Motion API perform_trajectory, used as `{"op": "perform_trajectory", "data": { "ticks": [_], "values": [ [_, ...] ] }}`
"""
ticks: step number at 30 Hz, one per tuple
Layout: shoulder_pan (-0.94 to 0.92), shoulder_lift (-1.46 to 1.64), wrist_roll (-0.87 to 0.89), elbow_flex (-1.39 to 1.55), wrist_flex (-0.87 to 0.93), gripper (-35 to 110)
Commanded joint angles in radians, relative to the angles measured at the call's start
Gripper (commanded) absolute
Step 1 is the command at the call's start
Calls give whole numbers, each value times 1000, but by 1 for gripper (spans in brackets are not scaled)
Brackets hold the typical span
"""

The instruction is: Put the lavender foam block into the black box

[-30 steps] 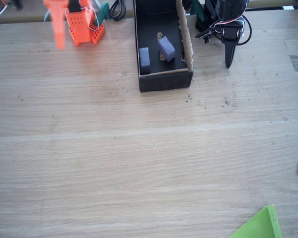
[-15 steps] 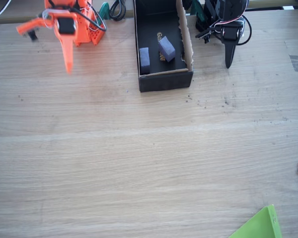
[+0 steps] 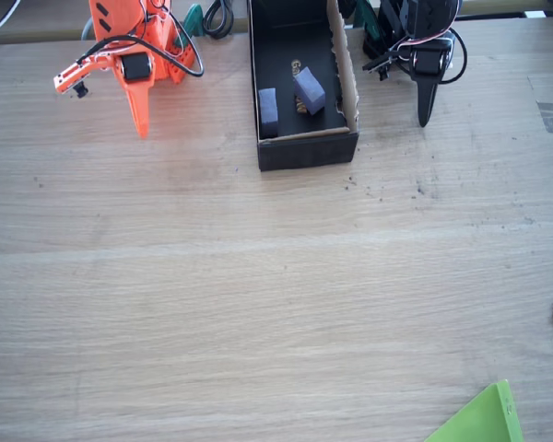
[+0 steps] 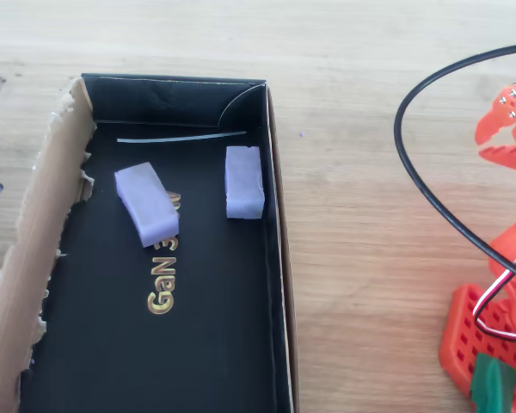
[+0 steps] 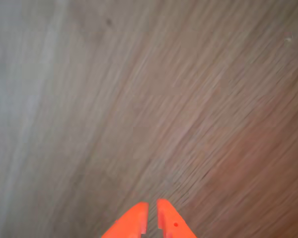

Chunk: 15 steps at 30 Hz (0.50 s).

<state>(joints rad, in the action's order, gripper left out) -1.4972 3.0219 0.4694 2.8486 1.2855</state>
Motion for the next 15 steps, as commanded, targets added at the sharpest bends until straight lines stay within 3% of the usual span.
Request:
{"op": "perform_trajectory", "data": {
  "ticks": [1, 4, 15],
  "values": [
    [-6, 11, -78, 5, 17, 0],
    [-25, 11, -290, 5, 18, 0],
    [-18, 17, -347, 5, 20, 5]
  ]
}}
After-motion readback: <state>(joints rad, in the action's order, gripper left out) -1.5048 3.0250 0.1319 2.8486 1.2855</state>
